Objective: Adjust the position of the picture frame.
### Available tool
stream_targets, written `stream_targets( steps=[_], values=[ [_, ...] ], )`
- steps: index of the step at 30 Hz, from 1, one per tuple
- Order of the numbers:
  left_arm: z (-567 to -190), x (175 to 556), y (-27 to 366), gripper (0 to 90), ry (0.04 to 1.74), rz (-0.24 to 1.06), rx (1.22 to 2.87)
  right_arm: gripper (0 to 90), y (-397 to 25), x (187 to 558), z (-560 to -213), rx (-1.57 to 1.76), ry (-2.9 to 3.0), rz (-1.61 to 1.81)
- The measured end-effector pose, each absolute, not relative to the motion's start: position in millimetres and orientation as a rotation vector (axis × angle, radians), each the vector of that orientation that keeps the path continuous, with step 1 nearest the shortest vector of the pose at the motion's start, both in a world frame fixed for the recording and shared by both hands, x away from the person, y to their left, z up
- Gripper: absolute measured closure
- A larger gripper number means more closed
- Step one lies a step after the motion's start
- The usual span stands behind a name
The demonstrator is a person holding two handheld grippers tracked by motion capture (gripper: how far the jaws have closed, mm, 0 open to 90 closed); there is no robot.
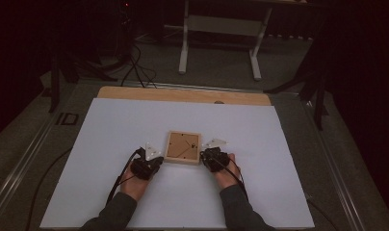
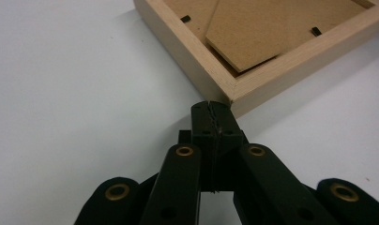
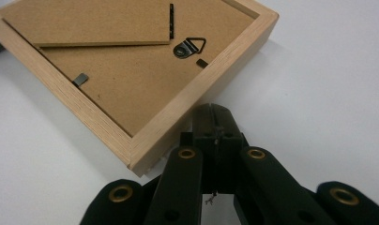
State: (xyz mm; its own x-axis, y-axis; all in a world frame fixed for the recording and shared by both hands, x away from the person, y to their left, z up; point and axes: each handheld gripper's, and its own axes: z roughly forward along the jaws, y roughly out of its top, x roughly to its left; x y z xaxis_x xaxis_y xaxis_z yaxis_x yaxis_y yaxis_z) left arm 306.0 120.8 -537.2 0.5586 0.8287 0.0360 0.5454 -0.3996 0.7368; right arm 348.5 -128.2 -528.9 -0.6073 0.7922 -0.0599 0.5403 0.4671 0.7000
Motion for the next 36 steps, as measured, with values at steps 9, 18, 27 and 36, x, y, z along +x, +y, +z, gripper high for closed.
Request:
stream_targets(
  steps=[9, 18, 27, 36],
  values=[
    [-537, 299, 119, 89.5, 1.093, 0.540, 2.113, 90.0, -127, 346, -531, 1.122, 2.351, 0.911],
    [-537, 298, 118, 89.5, 1.092, 0.547, 2.115, 90.0, -127, 336, -532, 1.142, 2.350, 0.914],
    [-537, 294, 119, 89.5, 1.102, 0.556, 2.110, 90.0, -127, 331, -531, 1.128, 2.362, 0.907],
    [-537, 292, 121, 89.5, 1.111, 0.558, 2.107, 90.0, -125, 328, -531, 1.109, 2.375, 0.906]
  ],
)
